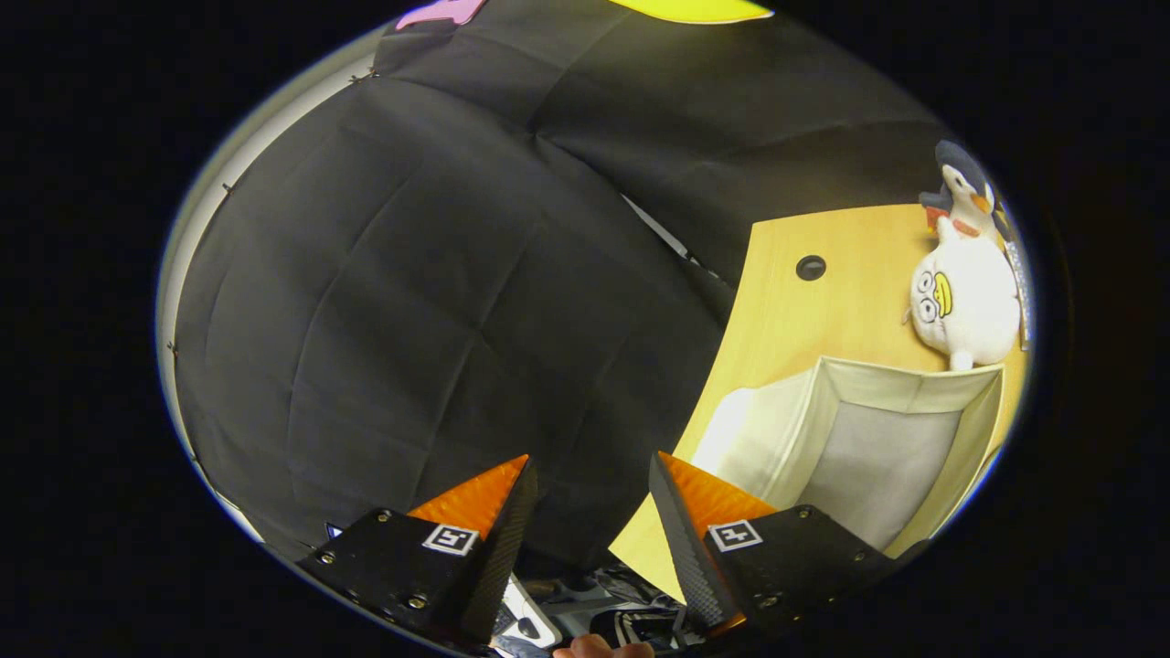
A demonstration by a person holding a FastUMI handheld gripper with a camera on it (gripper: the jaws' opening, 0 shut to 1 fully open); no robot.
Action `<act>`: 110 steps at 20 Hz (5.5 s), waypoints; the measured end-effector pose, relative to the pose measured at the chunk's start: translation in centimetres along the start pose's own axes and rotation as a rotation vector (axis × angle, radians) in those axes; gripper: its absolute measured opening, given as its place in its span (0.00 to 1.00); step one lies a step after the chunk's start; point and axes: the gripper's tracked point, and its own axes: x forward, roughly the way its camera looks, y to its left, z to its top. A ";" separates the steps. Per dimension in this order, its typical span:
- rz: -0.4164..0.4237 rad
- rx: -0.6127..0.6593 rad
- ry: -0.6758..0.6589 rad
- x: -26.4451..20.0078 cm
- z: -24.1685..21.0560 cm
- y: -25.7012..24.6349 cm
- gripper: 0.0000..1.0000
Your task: Open the storage box then place both shoes into the box .Put the left shoe in first, then the right shoe, with the right side of both shoes facing outward in a uniform manner.
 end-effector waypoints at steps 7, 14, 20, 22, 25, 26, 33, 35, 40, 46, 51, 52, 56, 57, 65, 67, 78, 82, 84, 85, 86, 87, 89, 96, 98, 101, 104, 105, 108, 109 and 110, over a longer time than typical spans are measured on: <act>-0.068 -0.014 -0.052 -6.7 0.2 -3.7 0.96; -0.199 -0.033 -0.079 -13.4 -0.8 -10.6 0.96; -0.317 0.004 -0.097 -18.7 -2.7 -17.5 0.96; -0.352 0.028 -0.097 -20.1 -3.5 -19.6 0.96; -0.405 0.051 -0.083 -21.9 -5.3 -22.6 0.96; -0.423 0.060 -0.072 -22.5 -6.0 -23.7 0.96; -0.538 0.059 0.080 -24.8 -11.9 -29.8 0.96; -0.556 0.051 0.127 -25.0 -13.3 -31.0 0.96; -0.593 0.049 0.205 -24.9 -15.8 -33.6 0.96; -0.669 -0.015 0.394 -24.6 -19.2 -36.8 0.96; -0.701 -0.041 0.445 -23.0 -19.0 -38.5 0.93; -0.710 -0.045 0.463 -22.9 -19.3 -38.6 0.90; -0.690 -0.010 0.492 -21.1 -20.3 -38.4 0.53; -0.691 0.001 0.486 -21.2 -20.2 -38.4 0.30; -0.612 0.194 0.416 -22.0 -19.6 -35.8 0.06; -0.611 0.186 0.416 -22.7 -19.2 -35.3 0.06; -0.577 0.117 0.330 -27.7 -13.4 -27.2 0.07; -0.537 0.064 0.280 -28.0 -10.2 -23.2 0.06; -0.512 0.041 0.265 -27.7 -8.8 -21.6 0.06; -0.503 0.027 0.261 -27.4 -8.2 -20.8 0.06; -0.495 0.015 0.258 -26.9 -7.5 -20.0 0.06; -0.489 0.005 0.256 -26.3 -6.9 -19.2 0.06; -0.476 -0.031 0.262 -24.9 -5.8 -17.8 0.06; -0.447 -0.143 0.319 -18.7 -3.9 -13.8 0.06; -0.460 -0.174 0.340 -16.9 -4.0 -13.5 0.06; -0.487 -0.201 0.380 -14.4 -4.5 -13.5 0.06; -0.514 -0.224 0.418 -12.1 -5.2 -14.1 0.06; -0.521 -0.233 0.429 -11.5 -5.4 -14.3 0.06; -0.533 -0.241 0.455 -9.7 -5.9 -14.5 0.06; -0.530 -0.237 0.458 -9.2 -5.9 -14.5 0.06; -0.497 -0.231 0.454 -8.4 -5.9 -13.9 0.06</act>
